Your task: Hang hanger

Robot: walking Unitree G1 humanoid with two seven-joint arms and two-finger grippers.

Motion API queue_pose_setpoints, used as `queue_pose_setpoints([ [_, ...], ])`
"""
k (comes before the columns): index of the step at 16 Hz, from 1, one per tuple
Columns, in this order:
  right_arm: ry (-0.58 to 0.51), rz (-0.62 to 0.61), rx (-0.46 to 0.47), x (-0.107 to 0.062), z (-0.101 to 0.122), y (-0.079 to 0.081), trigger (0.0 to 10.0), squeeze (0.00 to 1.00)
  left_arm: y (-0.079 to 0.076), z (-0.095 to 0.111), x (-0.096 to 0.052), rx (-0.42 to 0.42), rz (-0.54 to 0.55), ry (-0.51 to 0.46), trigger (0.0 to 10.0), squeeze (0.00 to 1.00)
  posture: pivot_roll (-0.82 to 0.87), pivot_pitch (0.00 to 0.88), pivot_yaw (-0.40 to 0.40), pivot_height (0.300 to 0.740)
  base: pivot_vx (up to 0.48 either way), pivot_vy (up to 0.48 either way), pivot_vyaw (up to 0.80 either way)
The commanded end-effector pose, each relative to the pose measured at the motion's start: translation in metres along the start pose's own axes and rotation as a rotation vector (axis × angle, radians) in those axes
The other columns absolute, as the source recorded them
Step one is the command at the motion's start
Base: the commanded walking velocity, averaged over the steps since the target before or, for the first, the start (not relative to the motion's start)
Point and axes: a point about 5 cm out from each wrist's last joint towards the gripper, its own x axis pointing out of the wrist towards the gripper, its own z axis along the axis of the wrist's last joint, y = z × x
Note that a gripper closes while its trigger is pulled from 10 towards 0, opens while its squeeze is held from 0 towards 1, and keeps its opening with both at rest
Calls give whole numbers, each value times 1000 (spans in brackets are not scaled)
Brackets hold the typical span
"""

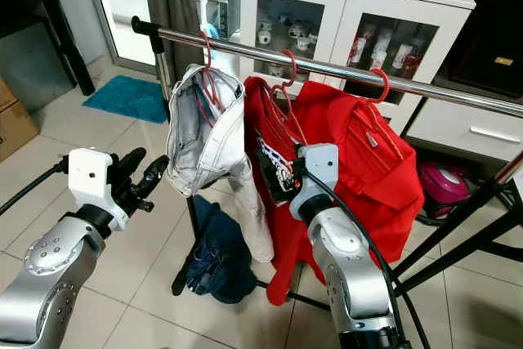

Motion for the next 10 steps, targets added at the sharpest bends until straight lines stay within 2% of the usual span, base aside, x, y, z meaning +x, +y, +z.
queue_pose_setpoints([
  [1, 18, -70, 30, 5, 2, -10, 10000, 0, -2, -4, 0, 50, 23, 53, 10000, 0, -28, 0, -56, 727, 0, 0, 0],
  [10, 18, -70, 30, 5, 2, -10, 10000, 0, -2, -4, 0, 50, 23, 53, 10000, 0, -28, 0, -56, 727, 0, 0, 0],
])
